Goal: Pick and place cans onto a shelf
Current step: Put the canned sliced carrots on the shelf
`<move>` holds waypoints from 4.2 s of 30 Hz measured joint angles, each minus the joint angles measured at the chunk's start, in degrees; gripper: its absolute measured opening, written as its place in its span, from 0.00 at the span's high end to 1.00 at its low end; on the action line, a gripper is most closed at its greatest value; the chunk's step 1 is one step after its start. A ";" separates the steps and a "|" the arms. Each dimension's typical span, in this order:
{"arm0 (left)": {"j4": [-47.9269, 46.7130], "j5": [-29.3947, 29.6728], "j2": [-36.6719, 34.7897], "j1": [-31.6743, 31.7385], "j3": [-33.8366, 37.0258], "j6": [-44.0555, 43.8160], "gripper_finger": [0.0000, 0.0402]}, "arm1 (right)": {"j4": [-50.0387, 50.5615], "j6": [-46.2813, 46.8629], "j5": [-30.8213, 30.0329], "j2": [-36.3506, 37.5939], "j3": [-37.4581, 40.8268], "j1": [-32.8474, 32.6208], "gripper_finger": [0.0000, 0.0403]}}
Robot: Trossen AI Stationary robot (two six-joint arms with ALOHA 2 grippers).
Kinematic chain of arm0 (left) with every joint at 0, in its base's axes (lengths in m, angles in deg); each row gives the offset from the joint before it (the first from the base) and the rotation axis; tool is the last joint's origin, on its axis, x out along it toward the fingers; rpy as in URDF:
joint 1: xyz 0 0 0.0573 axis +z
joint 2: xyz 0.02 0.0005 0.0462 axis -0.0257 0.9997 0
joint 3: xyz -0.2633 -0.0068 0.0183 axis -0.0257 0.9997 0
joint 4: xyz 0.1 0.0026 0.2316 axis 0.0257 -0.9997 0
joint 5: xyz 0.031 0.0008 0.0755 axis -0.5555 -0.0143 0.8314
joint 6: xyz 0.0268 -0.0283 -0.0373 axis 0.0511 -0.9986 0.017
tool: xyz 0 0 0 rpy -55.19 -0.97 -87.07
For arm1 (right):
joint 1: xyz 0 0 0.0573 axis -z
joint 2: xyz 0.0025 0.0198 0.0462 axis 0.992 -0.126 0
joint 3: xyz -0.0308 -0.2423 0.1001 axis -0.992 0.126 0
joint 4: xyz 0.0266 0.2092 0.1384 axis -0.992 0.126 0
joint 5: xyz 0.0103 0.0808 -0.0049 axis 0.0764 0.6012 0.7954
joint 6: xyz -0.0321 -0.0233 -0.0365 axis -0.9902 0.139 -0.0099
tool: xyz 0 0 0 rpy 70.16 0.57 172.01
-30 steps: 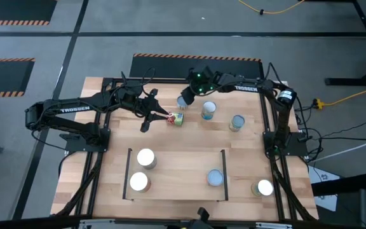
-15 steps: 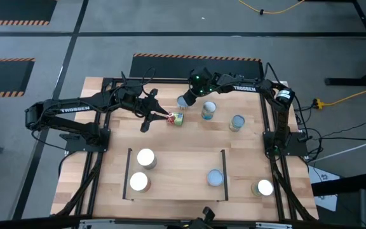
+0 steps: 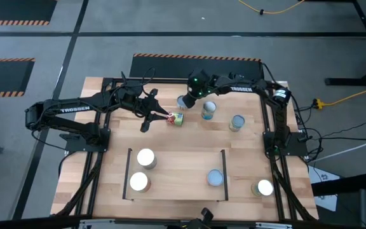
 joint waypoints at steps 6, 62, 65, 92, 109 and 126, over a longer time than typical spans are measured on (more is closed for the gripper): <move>0.00 0.00 0.00 0.00 0.00 -0.01 0.79 | -0.19 0.05 0.37 -1.69 0.00 -0.02 0.77; -0.07 0.44 0.00 -1.88 0.00 0.09 0.79 | 44.41 -10.40 9.22 -1.29 -40.72 -0.68 0.96; -0.07 0.44 0.00 -1.88 0.00 0.10 0.79 | 50.88 -10.49 10.08 -1.28 -46.88 -1.15 0.96; -1.29 0.44 0.00 -1.86 0.00 0.06 0.79 | 74.49 -16.20 14.97 2.26 -54.14 -24.43 0.96; -1.73 0.44 0.00 -1.87 0.00 0.08 0.79 | 58.86 -9.14 4.34 24.57 -23.36 -35.74 0.96; -1.70 0.44 0.00 -1.88 0.00 0.10 0.79 | 34.47 -8.93 4.91 34.17 4.56 -35.71 0.96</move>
